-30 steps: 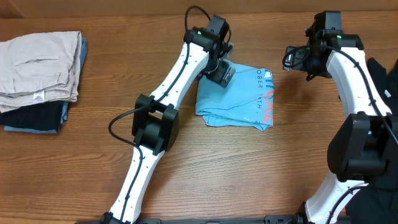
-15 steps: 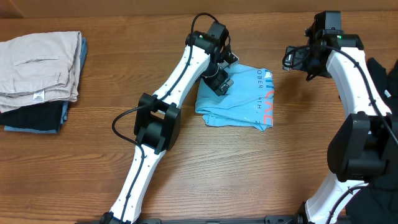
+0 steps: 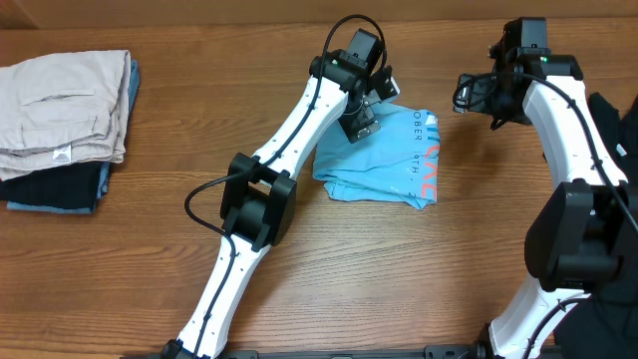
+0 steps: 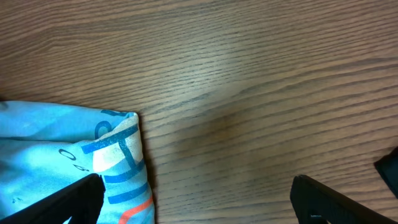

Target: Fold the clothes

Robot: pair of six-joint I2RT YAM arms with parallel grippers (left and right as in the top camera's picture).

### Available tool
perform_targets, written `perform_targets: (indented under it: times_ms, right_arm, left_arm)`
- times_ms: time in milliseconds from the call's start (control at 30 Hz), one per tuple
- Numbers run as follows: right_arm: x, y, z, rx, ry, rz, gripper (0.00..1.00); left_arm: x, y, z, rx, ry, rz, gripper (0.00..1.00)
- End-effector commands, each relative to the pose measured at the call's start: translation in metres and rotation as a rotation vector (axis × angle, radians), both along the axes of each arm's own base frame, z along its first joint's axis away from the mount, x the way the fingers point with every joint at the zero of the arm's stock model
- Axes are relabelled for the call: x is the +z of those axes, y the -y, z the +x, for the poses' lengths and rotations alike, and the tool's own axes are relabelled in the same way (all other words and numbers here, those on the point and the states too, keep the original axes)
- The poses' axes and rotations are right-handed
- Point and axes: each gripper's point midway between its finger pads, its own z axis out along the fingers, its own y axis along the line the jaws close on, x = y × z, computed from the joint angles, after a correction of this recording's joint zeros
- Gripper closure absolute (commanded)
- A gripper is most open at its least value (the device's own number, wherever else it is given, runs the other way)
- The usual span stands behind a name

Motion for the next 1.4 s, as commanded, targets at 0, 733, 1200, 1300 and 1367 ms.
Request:
perform_targets:
  times_ms: [0, 733, 1200, 1300, 1367]
  right_arm:
    - [0.028, 0.003, 0.005, -0.010, 0.069, -0.008, 0.00]
    - [0.028, 0.003, 0.005, -0.010, 0.069, -0.008, 0.00]
    - [0.028, 0.003, 0.005, -0.010, 0.069, -0.008, 0.00]
    - [0.028, 0.003, 0.005, -0.010, 0.069, -0.008, 0.00]
    - [0.028, 0.003, 0.005, -0.010, 0.069, -0.008, 0.00]
  left_arm:
    - [0.010, 0.010, 0.005, -0.103, 0.041, -0.026, 0.00]
    - [-0.073, -0.020, -0.079, -0.183, -0.409, 0.033, 0.08]
    - [0.080, -0.040, -0.067, 0.062, -0.273, -0.040, 0.96]
    - [0.104, -0.080, -0.039, 0.268, -0.149, 0.008, 0.96]
    - [0.116, -0.106, -0.028, 0.359, -0.109, 0.014, 0.96]
